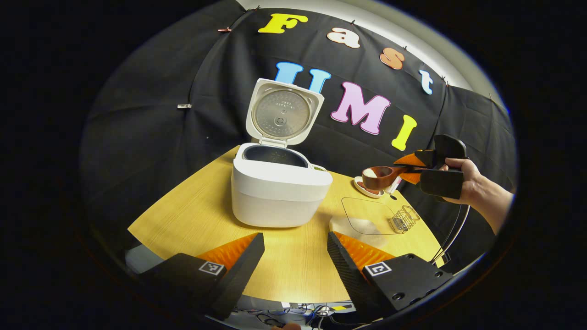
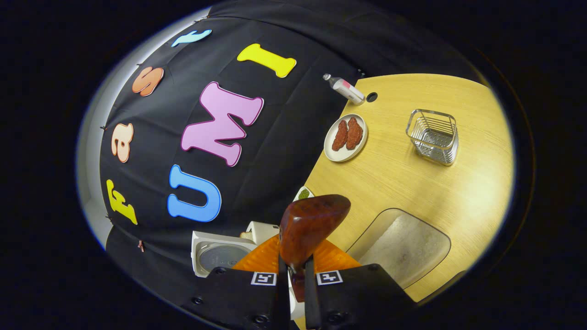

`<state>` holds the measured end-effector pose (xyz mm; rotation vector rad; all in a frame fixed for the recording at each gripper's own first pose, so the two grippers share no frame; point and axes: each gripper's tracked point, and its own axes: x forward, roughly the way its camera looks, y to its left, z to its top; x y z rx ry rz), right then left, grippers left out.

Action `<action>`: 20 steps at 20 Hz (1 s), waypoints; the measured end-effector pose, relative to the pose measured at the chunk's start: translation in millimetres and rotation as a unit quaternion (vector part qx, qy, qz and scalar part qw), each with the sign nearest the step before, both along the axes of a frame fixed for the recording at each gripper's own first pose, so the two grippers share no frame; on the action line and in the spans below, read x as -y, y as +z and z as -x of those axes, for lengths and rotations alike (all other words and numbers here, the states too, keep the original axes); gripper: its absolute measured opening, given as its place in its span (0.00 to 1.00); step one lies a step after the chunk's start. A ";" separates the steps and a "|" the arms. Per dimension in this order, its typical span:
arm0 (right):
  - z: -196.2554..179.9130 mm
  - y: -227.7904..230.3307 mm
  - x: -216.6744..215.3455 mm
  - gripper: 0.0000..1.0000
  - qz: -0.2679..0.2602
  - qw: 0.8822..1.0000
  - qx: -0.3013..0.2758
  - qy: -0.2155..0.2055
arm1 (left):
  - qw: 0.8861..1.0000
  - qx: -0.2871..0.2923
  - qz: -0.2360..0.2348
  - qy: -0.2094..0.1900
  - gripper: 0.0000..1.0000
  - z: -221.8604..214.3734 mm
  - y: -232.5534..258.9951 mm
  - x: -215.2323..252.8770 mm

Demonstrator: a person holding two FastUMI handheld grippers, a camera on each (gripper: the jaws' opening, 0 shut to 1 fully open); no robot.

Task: Close the left gripper, press the button to open the rice cooker; take a wooden spoon from the chopstick holder with the right hand, scoop a spoonful of rice and pour it into the rice cooker, then put the wooden spoon back into the chopstick holder.

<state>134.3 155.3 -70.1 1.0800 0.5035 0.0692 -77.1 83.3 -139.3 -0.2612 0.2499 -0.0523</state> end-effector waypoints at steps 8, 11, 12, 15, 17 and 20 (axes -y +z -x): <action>-9.8 26.8 -107.3 0.17 0.007 0.996 0.028 0.079 | 0.999 0.001 0.027 0.038 0.95 -2.1 -1.2 -27.3; -16.4 30.2 -148.5 0.17 0.007 0.994 0.030 0.105 | 0.999 0.001 0.029 0.045 0.95 -1.5 -3.3 -36.5; -17.8 31.2 -160.4 0.17 0.015 0.993 0.034 0.114 | 0.999 0.002 0.028 0.046 0.95 -1.0 -2.9 -39.3; -24.6 34.5 -195.6 0.17 0.043 0.987 0.053 0.144 | 0.999 -0.002 0.028 0.046 0.95 -0.5 -5.2 -46.3; -30.2 36.2 -217.1 0.17 0.070 0.982 0.073 0.162 | 0.998 0.002 0.032 0.053 0.95 0.8 -0.6 -53.4; -37.8 35.2 -244.7 0.17 0.131 0.967 0.107 0.190 | 0.997 0.003 0.030 0.067 0.95 2.9 -0.8 -61.1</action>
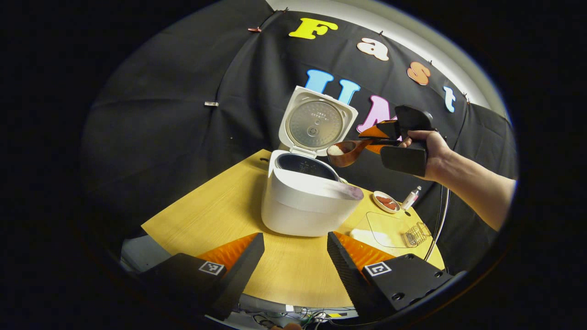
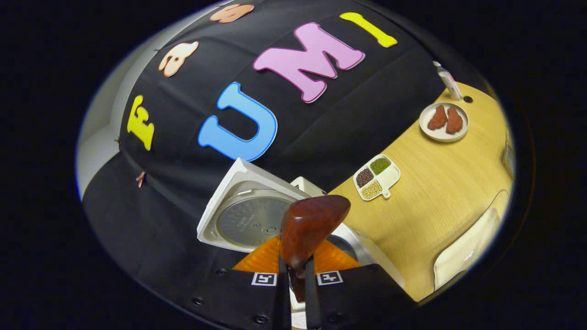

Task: Close the left gripper, press the button to open the rice cooker; take a wooden spoon from the chopstick holder with the right hand, scoop a spoonful of rice and pour it into the rice cooker, then put the wooden spoon back into the chopstick holder.

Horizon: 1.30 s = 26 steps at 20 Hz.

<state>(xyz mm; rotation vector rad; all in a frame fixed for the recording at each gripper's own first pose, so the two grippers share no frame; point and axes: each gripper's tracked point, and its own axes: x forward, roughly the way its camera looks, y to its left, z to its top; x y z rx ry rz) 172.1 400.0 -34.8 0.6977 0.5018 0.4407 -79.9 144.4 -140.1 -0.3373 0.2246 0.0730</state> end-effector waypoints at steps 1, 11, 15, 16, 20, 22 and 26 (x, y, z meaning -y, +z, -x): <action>-2.0 -1.4 -8.5 0.17 0.017 1.000 0.013 0.009 | 1.000 0.000 -0.003 0.002 0.95 -0.2 -0.8 -1.3; -6.9 -21.2 -76.7 0.17 0.153 0.978 0.111 0.082 | 1.000 -0.005 0.012 0.028 0.95 0.6 -7.9 -26.9; -9.1 -28.1 -96.5 0.17 0.217 0.956 0.164 0.114 | 1.000 -0.018 0.004 0.023 0.95 0.8 -11.1 -35.2; -7.1 -29.6 -102.7 0.17 0.231 0.948 0.177 0.126 | 1.000 -0.016 -0.003 0.020 0.95 2.3 -7.1 -36.7; 1.0 -37.1 -122.0 0.16 0.285 0.917 0.227 0.164 | 0.999 -0.013 -0.039 0.016 0.95 6.5 0.9 -43.4; 2.7 -43.0 -129.2 0.16 0.311 0.900 0.245 0.182 | 0.999 -0.008 -0.043 0.008 0.95 6.7 6.2 -41.5; 11.7 -45.1 -145.6 0.16 0.380 0.837 0.326 0.219 | 1.000 0.005 -0.029 0.006 0.95 13.9 13.5 -36.8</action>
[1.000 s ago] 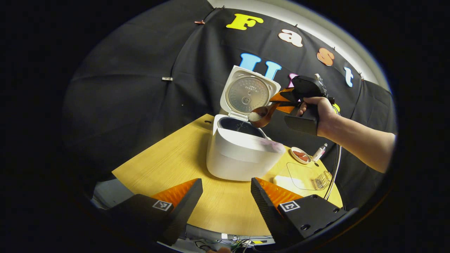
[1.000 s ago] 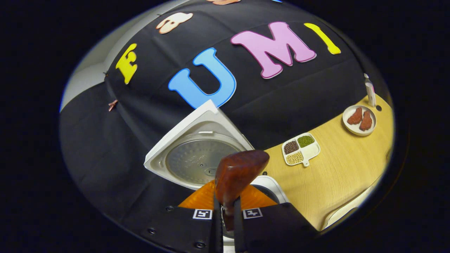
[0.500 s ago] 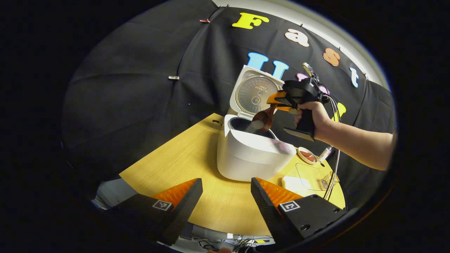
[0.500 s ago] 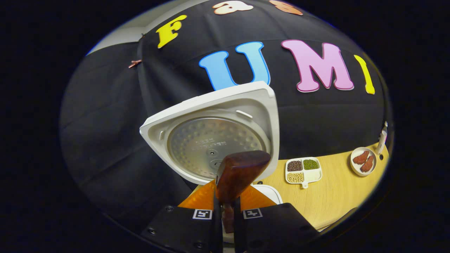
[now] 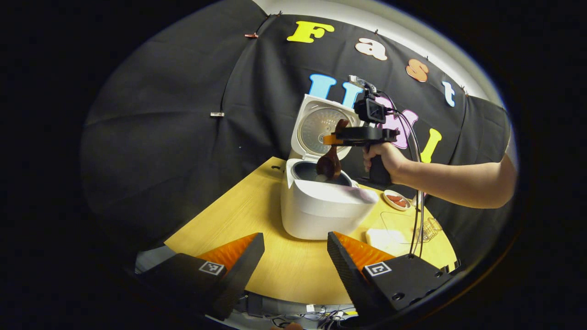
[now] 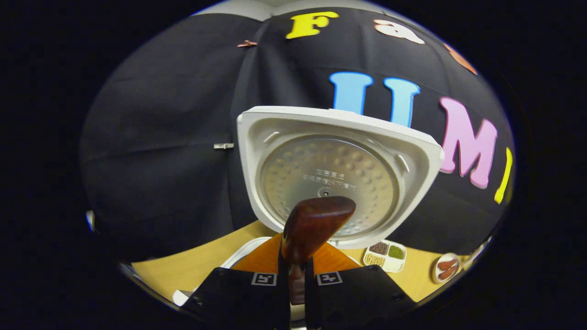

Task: Close the left gripper, press the button to open the rice cooker; take a wooden spoon from the chopstick holder with the right hand, scoop a spoonful of rice and pour it into the rice cooker, then put the wooden spoon back into the chopstick holder.

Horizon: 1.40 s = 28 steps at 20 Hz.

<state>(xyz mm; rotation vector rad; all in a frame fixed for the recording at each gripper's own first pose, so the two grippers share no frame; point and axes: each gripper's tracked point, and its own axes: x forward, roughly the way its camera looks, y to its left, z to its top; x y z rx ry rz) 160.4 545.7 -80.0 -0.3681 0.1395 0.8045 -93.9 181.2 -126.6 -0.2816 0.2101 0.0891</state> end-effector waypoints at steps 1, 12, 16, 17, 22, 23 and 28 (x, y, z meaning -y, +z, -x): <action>2.8 -2.8 -3.1 0.17 0.016 1.000 0.018 0.011 | 1.000 -0.001 0.002 0.001 0.95 0.2 -1.7 -0.2; 2.7 4.7 4.5 0.17 -0.002 1.000 -0.008 -0.001 | 1.000 0.000 -0.002 0.020 0.95 1.2 0.5 -11.4; -2.0 41.5 34.5 0.17 -0.079 0.995 -0.058 -0.034 | 1.000 0.006 -0.005 0.013 0.95 1.0 6.9 -0.1; -3.3 53.4 45.0 0.17 -0.096 0.992 -0.065 -0.043 | 1.000 0.008 -0.005 0.009 0.95 0.6 9.0 4.0; -3.6 115.4 111.9 0.17 -0.146 0.985 -0.043 -0.077 | 0.999 0.024 -0.017 -0.012 0.95 -6.9 25.3 22.0; -2.5 123.4 129.5 0.17 -0.150 0.984 -0.038 -0.086 | 0.999 0.027 -0.020 -0.018 0.95 -9.5 28.9 26.5; 0.2 157.4 223.1 0.16 -0.165 0.977 -0.006 -0.133 | 0.998 0.038 -0.034 -0.049 0.95 -22.4 48.6 51.5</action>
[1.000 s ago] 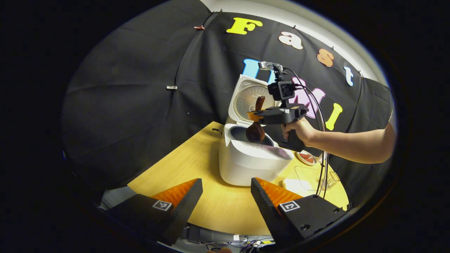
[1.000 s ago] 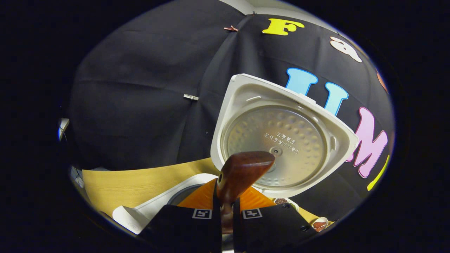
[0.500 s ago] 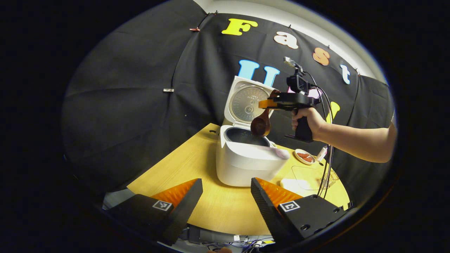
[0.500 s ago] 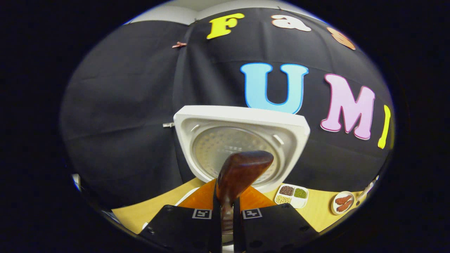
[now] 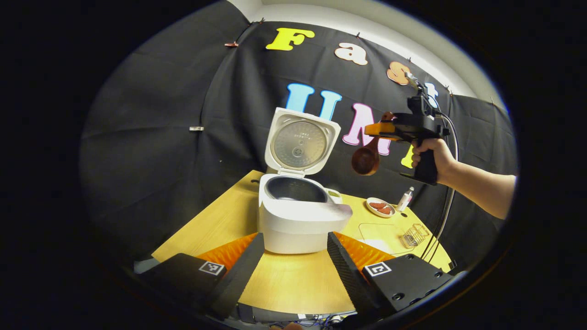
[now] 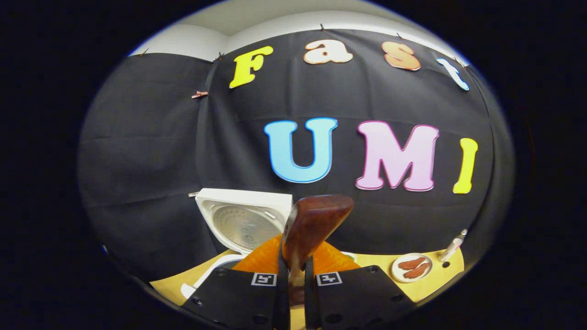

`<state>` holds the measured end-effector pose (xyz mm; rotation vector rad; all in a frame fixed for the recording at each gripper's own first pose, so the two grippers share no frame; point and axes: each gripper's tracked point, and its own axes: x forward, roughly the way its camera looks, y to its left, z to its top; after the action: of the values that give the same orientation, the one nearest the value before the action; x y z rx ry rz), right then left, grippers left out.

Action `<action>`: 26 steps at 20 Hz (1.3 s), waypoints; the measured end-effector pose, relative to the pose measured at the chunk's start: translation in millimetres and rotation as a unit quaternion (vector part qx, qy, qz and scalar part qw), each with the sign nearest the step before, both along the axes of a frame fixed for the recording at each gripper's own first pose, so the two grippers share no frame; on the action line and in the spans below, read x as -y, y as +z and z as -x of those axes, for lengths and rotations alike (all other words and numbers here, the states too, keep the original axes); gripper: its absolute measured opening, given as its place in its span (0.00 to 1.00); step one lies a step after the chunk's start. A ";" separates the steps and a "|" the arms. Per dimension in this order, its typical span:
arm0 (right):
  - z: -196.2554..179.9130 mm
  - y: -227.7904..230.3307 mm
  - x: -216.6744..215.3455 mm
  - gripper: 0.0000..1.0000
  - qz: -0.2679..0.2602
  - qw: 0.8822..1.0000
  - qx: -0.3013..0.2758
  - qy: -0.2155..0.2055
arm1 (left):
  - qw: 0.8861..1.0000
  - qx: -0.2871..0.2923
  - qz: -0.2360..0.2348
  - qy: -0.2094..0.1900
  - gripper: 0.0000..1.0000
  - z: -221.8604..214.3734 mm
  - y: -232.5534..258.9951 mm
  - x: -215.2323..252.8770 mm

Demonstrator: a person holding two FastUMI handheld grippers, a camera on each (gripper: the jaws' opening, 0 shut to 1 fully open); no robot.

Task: Close the left gripper, press the button to open the rice cooker; take a wooden spoon from the chopstick holder with the right hand, scoop a spoonful of rice and pour it into the rice cooker, then put the wooden spoon back into the chopstick holder.

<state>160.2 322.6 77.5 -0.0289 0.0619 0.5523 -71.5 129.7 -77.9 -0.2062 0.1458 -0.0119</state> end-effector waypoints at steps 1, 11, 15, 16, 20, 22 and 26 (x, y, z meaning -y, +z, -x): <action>-0.8 3.0 21.2 0.16 -0.004 1.000 0.000 -0.011 | 1.000 0.001 -0.007 -0.005 0.95 -2.4 2.7 6.1; -43.1 -1.1 238.7 0.17 -0.071 0.989 -0.037 -0.127 | 1.000 0.000 -0.015 -0.017 0.95 -49.6 28.8 91.6; -58.6 -30.9 311.1 0.17 -0.103 0.977 -0.072 -0.170 | 1.000 -0.002 -0.004 0.009 0.95 -68.5 36.0 108.1; -61.9 -40.3 327.6 0.17 -0.108 0.975 -0.077 -0.180 | 1.000 -0.002 -0.009 0.013 0.95 -71.5 38.3 111.5; -71.1 -82.1 378.0 0.17 -0.146 0.959 -0.131 -0.206 | 0.999 -0.017 -0.019 0.024 0.95 -82.3 36.6 121.9; -76.2 -105.1 401.5 0.17 -0.151 0.952 -0.144 -0.223 | 0.999 -0.021 -0.005 0.029 0.95 -86.6 39.8 131.1; -77.5 -154.4 421.8 0.17 -0.148 0.943 -0.192 -0.229 | 0.998 -0.032 -0.052 0.033 0.95 -93.7 42.5 133.1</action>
<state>237.7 -99.1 -76.9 0.3814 0.3575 0.0901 22.2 -3.4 -35.5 -0.1083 0.2019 0.0686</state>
